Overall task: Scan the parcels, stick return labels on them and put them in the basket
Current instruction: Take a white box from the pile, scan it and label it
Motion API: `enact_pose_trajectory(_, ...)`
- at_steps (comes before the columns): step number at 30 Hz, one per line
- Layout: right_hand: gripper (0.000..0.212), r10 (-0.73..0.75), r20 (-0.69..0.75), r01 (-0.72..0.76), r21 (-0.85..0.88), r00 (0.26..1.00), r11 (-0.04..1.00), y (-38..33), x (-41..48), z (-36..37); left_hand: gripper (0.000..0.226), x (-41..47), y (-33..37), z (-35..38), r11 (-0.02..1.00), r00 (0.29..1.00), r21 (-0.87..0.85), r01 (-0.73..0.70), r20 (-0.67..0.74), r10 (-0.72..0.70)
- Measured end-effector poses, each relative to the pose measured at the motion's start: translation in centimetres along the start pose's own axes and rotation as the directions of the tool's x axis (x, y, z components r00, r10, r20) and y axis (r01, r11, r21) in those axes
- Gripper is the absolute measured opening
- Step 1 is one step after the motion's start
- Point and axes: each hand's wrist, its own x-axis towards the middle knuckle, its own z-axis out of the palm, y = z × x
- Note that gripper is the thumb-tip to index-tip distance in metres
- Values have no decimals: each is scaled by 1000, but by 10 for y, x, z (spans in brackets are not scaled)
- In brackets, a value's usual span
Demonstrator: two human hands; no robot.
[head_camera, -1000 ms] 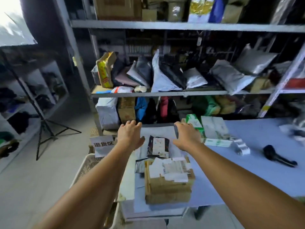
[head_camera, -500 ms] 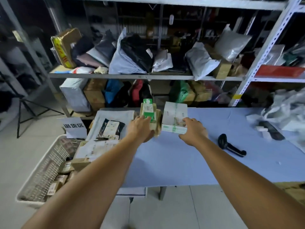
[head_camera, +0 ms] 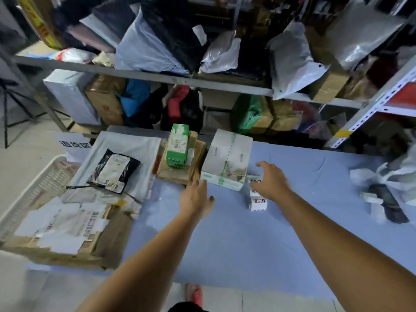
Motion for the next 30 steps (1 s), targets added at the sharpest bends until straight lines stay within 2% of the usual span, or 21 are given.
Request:
enact_pose_trajectory(3, 66, -6, 41, 5, 25, 999, 1000, 16, 40, 2, 54, 17, 12, 22, 990, 993, -82, 118, 34, -115)
enact_pose_trajectory(6, 71, -26, 100, 26, -2, 995, 1000, 31, 84, 6, 57, 36, 28, 45, 937, 963, -225, 267, 97, -251)
enact_pose_trajectory(8, 78, -34, 164, 46, -67, 986, 997, 39, 121, 7, 64, 52, 42, 60, 857, 932, -366, 362, 121, -341)
enact_pose_trajectory(11, 88, -52, 226, 78, -103, 973, 992, 47, 181, 7, 72, 75, 64, 76, 654, 865, -613, 443, 102, -491)
enact_pose_trajectory(16, 104, -148, 312, 156, 0, 938, 988, 45, 273, 10, 60, 109, 99, 84, 356, 724, -813, 461, 112, -681)
enact_pose_trajectory(18, 109, -179, 358, 173, 50, 916, 984, 40, 296, 11, 56, 119, 108, 84, 317, 675, -819, 478, 111, -730)
enact_pose_trajectory(21, 104, -212, 430, 188, 98, 878, 977, 34, 314, 17, 52, 130, 111, 87, 228, 621, -852, 471, 137, -772)
enact_pose_trajectory(24, 96, -250, 418, 232, 95, 873, 968, 37, 315, 24, 50, 131, 108, 93, 131, 619, -902, 411, 171, -766)
enact_pose_trajectory(27, 87, -264, 365, 235, 124, 893, 964, 45, 306, 24, 48, 129, 103, 97, 102, 633, -926, 363, 165, -756)
enact_pose_trajectory(30, 81, -270, 315, 235, 145, 910, 961, 53, 286, 18, 36, 118, 97, 96, 71, 665, -952, 297, 153, -731)
